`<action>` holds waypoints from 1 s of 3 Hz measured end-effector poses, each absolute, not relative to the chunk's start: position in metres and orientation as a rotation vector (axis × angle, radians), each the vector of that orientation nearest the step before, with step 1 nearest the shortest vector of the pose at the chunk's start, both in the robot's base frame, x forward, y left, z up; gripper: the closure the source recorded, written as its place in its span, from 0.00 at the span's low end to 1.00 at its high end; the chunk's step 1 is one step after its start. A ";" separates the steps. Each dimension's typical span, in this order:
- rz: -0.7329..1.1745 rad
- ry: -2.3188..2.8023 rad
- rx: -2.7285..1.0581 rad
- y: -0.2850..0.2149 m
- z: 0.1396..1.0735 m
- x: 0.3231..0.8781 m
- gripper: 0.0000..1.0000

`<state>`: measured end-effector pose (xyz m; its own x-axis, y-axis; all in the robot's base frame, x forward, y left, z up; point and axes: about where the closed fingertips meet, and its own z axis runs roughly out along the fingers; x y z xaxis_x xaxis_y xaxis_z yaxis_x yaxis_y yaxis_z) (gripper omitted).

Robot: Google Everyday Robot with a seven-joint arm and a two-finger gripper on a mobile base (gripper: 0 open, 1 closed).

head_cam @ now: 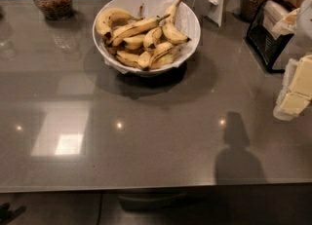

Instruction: Pick banana from white bowl

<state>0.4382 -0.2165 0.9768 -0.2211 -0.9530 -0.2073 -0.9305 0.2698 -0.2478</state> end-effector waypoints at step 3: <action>-0.009 2.138 -1.651 -0.184 0.978 0.466 0.00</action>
Offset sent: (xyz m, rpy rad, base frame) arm 0.0155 0.0180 -0.0010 0.0730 -0.0252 0.0179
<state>0.4655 -0.1837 0.9780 -0.1932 -0.9227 -0.3337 -0.9199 0.2886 -0.2654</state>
